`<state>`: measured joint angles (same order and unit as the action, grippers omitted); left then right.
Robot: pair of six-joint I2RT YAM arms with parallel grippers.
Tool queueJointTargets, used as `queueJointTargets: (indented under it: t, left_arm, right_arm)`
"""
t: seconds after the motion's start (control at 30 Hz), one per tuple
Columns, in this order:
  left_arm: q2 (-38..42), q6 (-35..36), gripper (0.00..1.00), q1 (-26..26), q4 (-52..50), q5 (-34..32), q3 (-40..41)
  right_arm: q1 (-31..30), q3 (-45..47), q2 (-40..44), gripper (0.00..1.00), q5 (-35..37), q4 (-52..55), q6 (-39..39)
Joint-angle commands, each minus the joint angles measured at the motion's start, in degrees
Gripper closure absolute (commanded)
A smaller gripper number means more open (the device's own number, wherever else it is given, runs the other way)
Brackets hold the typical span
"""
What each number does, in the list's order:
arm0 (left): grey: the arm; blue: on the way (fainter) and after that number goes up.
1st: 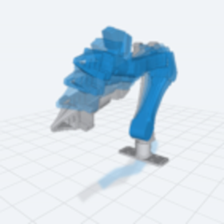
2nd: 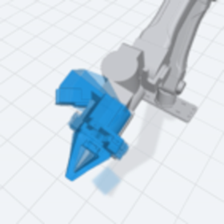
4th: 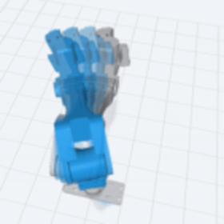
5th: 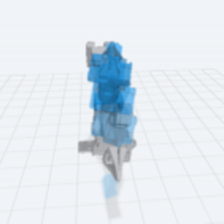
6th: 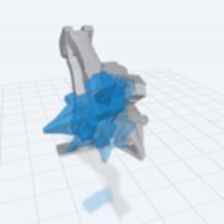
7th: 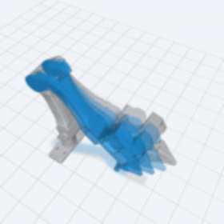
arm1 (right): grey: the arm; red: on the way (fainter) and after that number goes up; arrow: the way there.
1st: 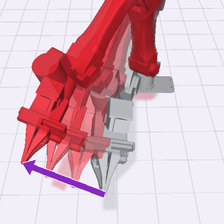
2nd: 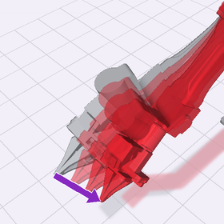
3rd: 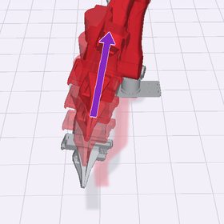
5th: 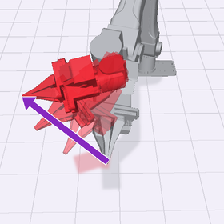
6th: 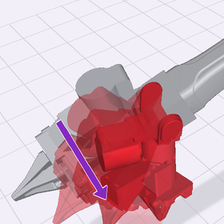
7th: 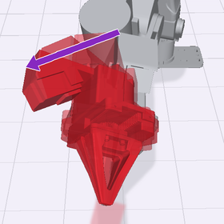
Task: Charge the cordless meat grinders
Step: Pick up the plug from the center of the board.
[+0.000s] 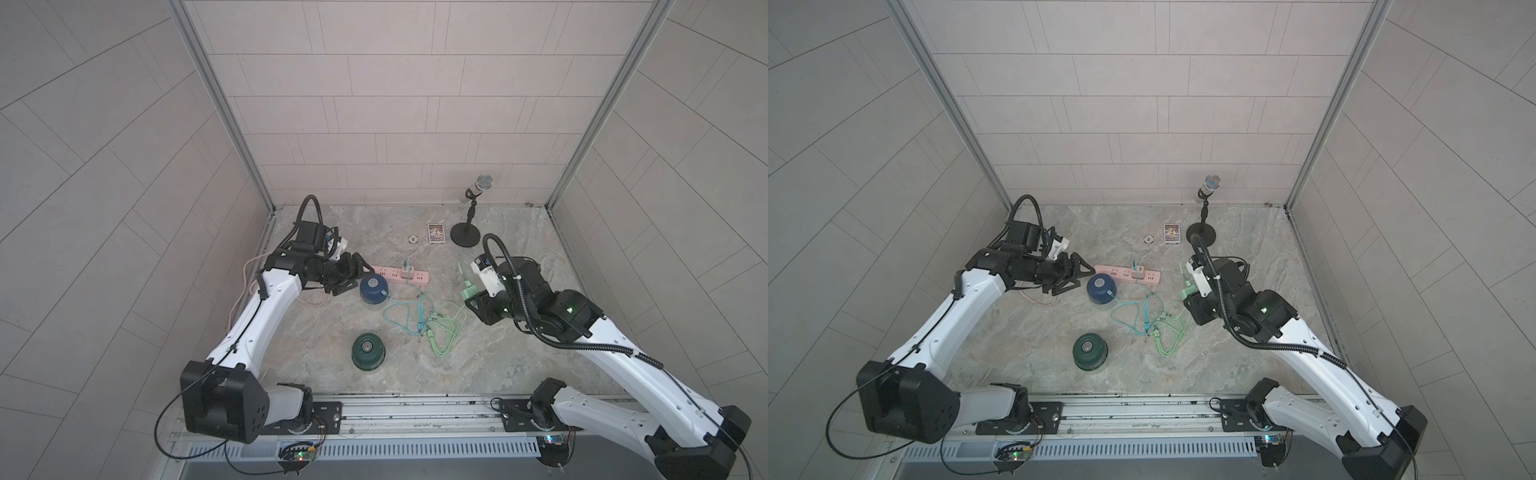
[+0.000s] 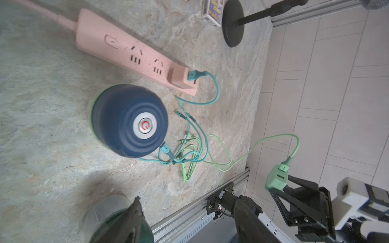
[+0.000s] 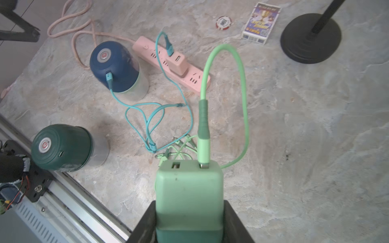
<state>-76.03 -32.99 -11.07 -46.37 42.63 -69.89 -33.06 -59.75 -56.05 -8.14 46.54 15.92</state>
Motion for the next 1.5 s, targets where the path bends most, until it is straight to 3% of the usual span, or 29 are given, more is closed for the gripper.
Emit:
queueJointTargets:
  t: [0.0,0.3,0.6,0.77,0.93,1.47]
  left_arm:
    - [-3.0,0.9,0.28,-3.0,1.5,1.2,-5.5]
    - [-16.5,1.0,0.28,-15.1,2.6,0.4,-20.1]
    - [-24.9,-4.5,0.28,-21.7,11.5,8.5,-26.4]
    - [-26.0,-4.0,0.3,-22.2,11.5,11.1,-26.7]
    - [-26.3,-2.9,0.41,-22.2,10.6,12.4,-26.6]
    - [-22.9,-4.2,0.59,-21.3,14.4,14.9,-21.4]
  right_arm:
    - [1.4,-2.9,-2.2,0.75,0.2,0.1,-4.8]
    - [1.4,-1.5,-5.0,0.75,-5.6,-12.7,-9.4]
    - [1.4,0.2,-7.0,0.74,-9.7,-21.3,-10.8]
    - [1.8,0.7,-7.9,0.74,-10.8,-25.3,-11.2]
    - [2.3,1.2,-8.2,0.74,-10.8,-28.8,-10.7]
    - [3.0,0.9,-8.9,0.74,-10.2,-26.8,-9.2]
